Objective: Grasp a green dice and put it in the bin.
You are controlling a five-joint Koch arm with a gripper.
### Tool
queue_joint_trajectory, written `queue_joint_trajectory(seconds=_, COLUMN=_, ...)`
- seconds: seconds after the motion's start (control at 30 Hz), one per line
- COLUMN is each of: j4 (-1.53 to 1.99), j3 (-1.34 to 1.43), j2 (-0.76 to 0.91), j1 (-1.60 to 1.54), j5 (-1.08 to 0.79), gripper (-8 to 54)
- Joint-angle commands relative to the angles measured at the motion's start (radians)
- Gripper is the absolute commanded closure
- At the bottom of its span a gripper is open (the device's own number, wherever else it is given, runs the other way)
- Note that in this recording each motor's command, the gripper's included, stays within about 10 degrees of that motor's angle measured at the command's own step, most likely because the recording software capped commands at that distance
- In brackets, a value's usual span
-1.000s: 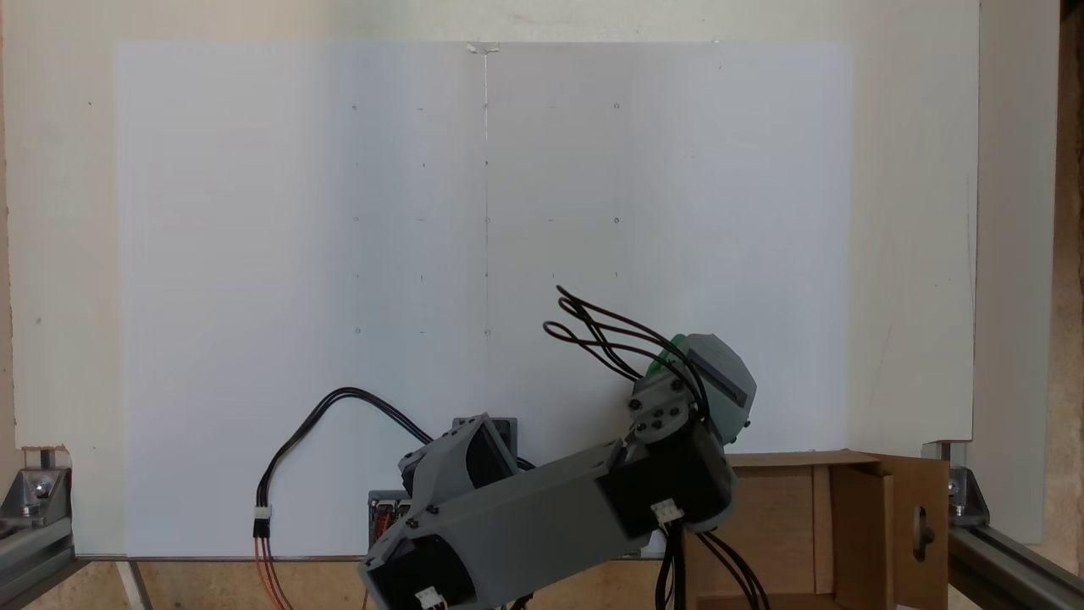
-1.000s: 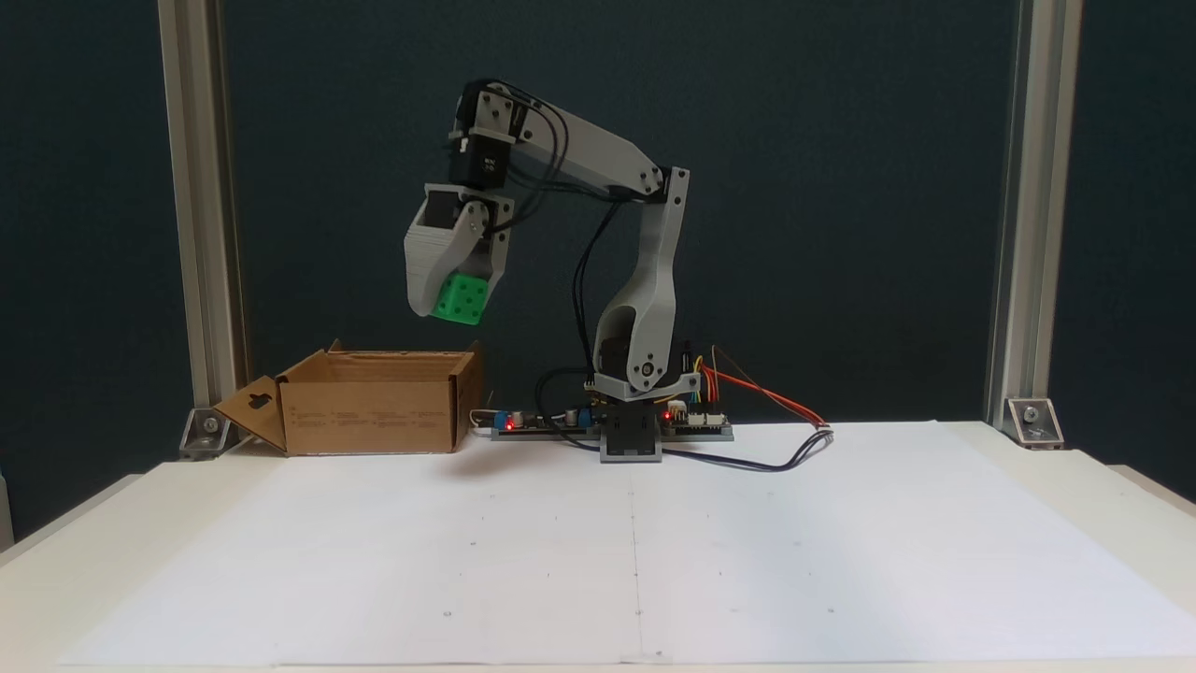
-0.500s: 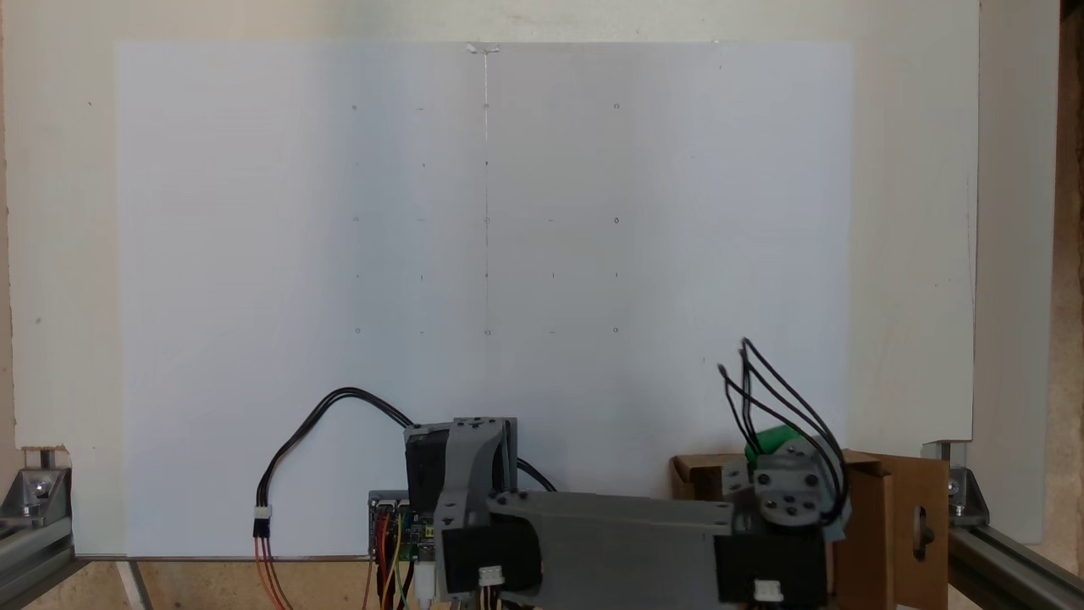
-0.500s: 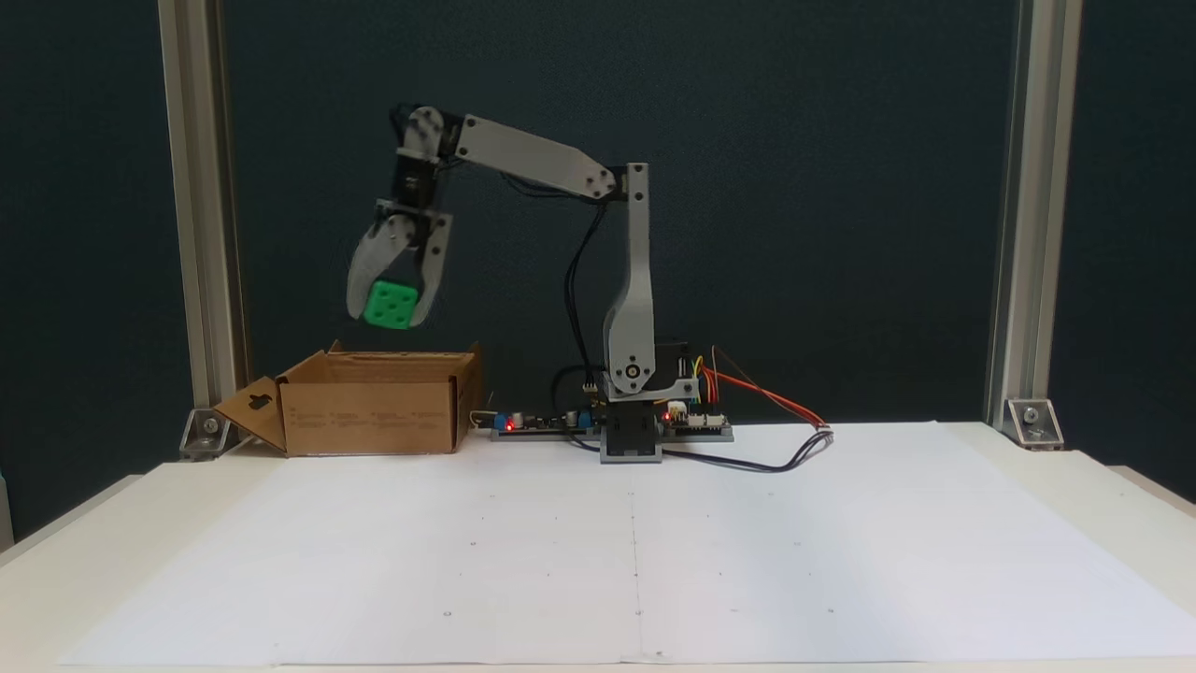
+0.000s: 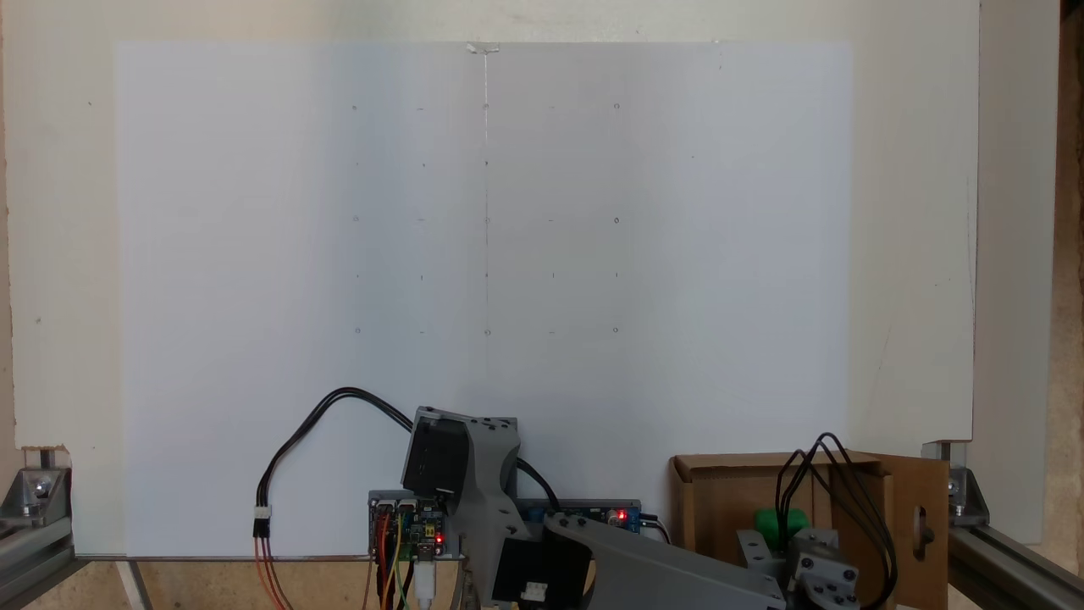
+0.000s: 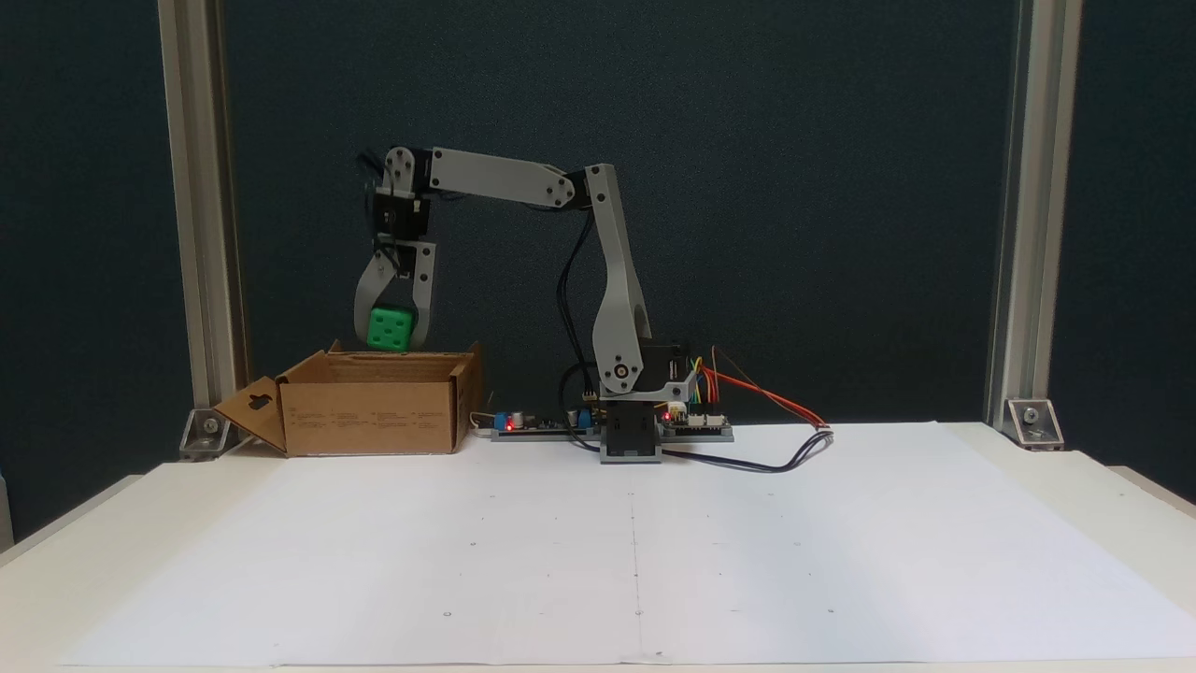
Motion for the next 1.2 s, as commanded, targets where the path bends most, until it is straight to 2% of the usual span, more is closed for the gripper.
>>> queue_joint_trajectory(seconds=0.0, j4=0.000, j3=-0.072, j2=-0.005, j1=0.021, j5=0.051, gripper=33.6)
queue_joint_trajectory(seconds=0.27, j4=-0.012, j3=-0.072, j2=-0.080, j1=0.040, j5=0.049, gripper=33.6)
queue_joint_trajectory(seconds=0.3, j4=-0.006, j3=-0.069, j2=-0.087, j1=0.054, j5=0.049, gripper=31.0)
queue_joint_trajectory(seconds=0.33, j4=-0.003, j3=-0.061, j2=-0.104, j1=0.063, j5=0.049, gripper=18.7)
queue_joint_trajectory(seconds=0.37, j4=0.000, j3=-0.054, j2=-0.107, j1=0.067, j5=0.051, gripper=13.5)
queue_joint_trajectory(seconds=0.53, j4=-0.017, j3=-0.060, j2=-0.112, j1=0.069, j5=0.052, gripper=0.4)
queue_joint_trajectory(seconds=0.63, j4=-0.057, j3=-0.061, j2=-0.101, j1=0.066, j5=0.066, gripper=0.0)
queue_joint_trajectory(seconds=0.9, j4=-0.143, j3=-0.061, j2=0.103, j1=-0.124, j5=0.241, gripper=0.1)
queue_joint_trajectory(seconds=1.17, j4=-0.206, j3=-0.061, j2=0.202, j1=-0.600, j5=0.316, gripper=0.5)
